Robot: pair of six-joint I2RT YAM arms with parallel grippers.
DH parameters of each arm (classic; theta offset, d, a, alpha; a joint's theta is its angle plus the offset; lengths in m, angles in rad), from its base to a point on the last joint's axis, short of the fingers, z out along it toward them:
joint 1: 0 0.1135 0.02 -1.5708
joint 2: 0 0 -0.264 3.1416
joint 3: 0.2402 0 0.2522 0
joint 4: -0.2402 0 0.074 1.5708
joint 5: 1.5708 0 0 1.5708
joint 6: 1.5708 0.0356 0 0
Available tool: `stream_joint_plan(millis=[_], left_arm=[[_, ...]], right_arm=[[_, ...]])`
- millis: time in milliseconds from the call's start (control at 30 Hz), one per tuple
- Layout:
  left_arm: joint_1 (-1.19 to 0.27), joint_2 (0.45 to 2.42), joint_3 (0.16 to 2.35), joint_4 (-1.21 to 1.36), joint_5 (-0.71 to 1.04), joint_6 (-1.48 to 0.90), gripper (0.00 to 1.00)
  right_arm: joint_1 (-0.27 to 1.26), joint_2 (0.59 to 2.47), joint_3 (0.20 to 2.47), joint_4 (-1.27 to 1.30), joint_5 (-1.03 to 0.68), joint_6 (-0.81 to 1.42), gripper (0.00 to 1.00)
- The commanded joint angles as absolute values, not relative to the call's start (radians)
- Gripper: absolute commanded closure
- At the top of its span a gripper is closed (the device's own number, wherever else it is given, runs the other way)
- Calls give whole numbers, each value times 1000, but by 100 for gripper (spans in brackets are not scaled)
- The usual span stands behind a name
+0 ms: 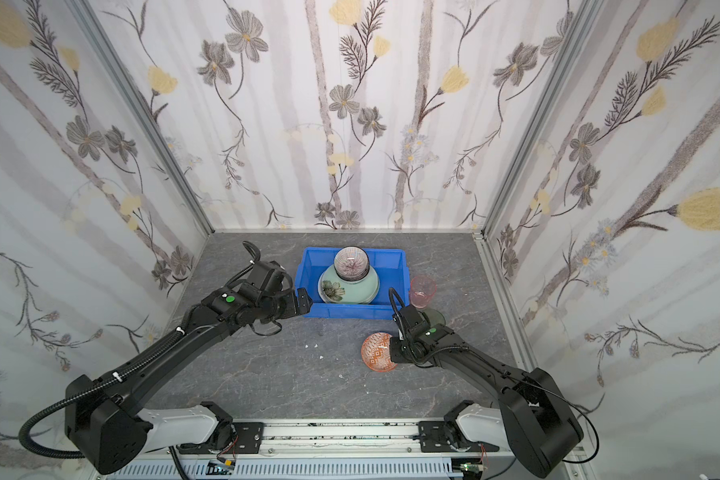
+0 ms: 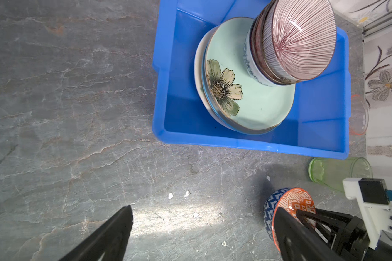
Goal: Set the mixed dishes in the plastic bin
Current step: 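Lift the left gripper from the bin while the right descends to the orange bowl, then grip the orange bowl rim with the right gripper while the left approaches it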
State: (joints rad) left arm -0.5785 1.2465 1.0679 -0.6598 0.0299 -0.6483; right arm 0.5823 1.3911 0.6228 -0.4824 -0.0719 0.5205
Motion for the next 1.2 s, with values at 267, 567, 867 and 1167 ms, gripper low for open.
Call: stream_joint_plan(millis=[267,567,867,1167], left_arm=[[-580,1101,912,-656,15,-764,0],[-584,1056,822,-655,25,-815,0],[-647,1024,806,-657,20,-899,0],[-772,1095,847,-650,-32,-927,4]], right_arm=[[584,1415,663,-457,-48,480,96],[593,1430,725,-485,-57,453,100],[677,1524,896,-517,-84,439,100],[772,1672,1111,-553,-90,428,100]])
